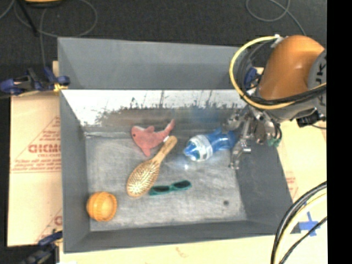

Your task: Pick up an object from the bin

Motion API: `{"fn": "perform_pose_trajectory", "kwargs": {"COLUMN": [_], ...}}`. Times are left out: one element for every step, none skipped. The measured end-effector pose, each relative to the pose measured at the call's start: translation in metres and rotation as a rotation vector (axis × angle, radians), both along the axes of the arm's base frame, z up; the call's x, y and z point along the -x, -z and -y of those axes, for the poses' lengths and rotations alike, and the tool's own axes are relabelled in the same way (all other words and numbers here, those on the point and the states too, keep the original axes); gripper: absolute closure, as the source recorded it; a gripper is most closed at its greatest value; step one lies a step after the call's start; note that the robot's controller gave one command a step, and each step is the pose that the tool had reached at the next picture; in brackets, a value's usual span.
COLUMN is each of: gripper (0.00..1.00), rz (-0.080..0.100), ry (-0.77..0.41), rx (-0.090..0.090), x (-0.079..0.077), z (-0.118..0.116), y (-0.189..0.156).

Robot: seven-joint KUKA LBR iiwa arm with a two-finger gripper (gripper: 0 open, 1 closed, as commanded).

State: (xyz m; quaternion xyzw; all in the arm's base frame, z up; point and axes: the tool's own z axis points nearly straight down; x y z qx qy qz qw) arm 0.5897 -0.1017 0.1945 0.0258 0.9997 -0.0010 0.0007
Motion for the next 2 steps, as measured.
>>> {"fn": "perform_pose_trajectory", "kwargs": {"gripper": [0.00, 0.00], "rz": [0.014, 0.019], "ry": [-0.065, -0.072], "rx": [0.002, 0.001], "x": [0.003, -0.009], "z": [-0.024, -0.052], "y": [0.011, 0.067]}}
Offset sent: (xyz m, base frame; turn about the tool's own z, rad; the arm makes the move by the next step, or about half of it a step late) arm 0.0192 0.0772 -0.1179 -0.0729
